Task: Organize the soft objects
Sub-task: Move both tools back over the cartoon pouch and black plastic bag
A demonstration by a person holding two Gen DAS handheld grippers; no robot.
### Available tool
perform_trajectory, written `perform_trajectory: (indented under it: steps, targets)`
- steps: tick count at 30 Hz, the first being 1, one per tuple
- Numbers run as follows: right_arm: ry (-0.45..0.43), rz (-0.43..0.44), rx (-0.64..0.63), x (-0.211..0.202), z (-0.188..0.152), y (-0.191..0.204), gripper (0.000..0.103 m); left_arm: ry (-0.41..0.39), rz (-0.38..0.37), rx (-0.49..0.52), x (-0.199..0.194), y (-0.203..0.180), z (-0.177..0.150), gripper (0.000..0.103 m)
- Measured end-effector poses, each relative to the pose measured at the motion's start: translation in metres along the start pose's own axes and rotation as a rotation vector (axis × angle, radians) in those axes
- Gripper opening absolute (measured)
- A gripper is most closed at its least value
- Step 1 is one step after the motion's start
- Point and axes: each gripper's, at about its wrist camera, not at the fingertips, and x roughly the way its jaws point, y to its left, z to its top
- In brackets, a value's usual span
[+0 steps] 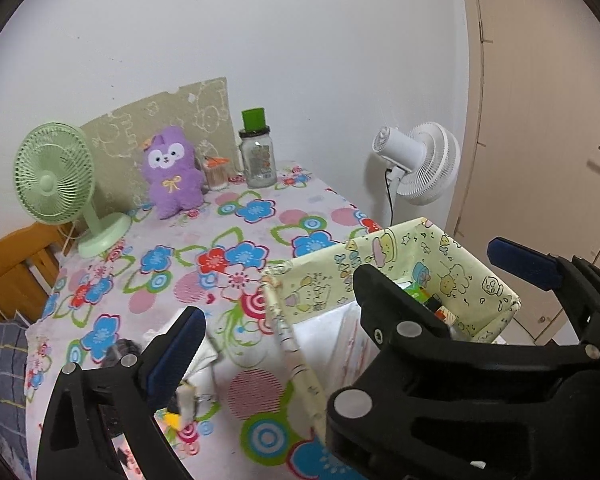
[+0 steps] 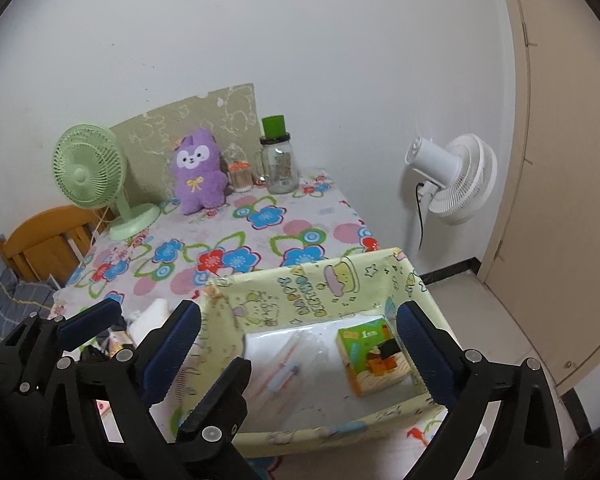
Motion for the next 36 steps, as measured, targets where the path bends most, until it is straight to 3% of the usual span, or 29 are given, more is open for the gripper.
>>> perform_trajectory:
  steps: [18, 36]
  targets:
    - [-0.050, 0.048, -0.072, -0.039, -0.001, 0.069, 0.103, -0.047, 0.062, -0.047, -0.054, 0.053, -0.016, 0.101]
    - [-0.002, 0.112, -0.111, -0.026, -0.015, 0.122, 0.103, -0.009, 0.121, -0.092, -0.056, 0.102, -0.040, 0.102]
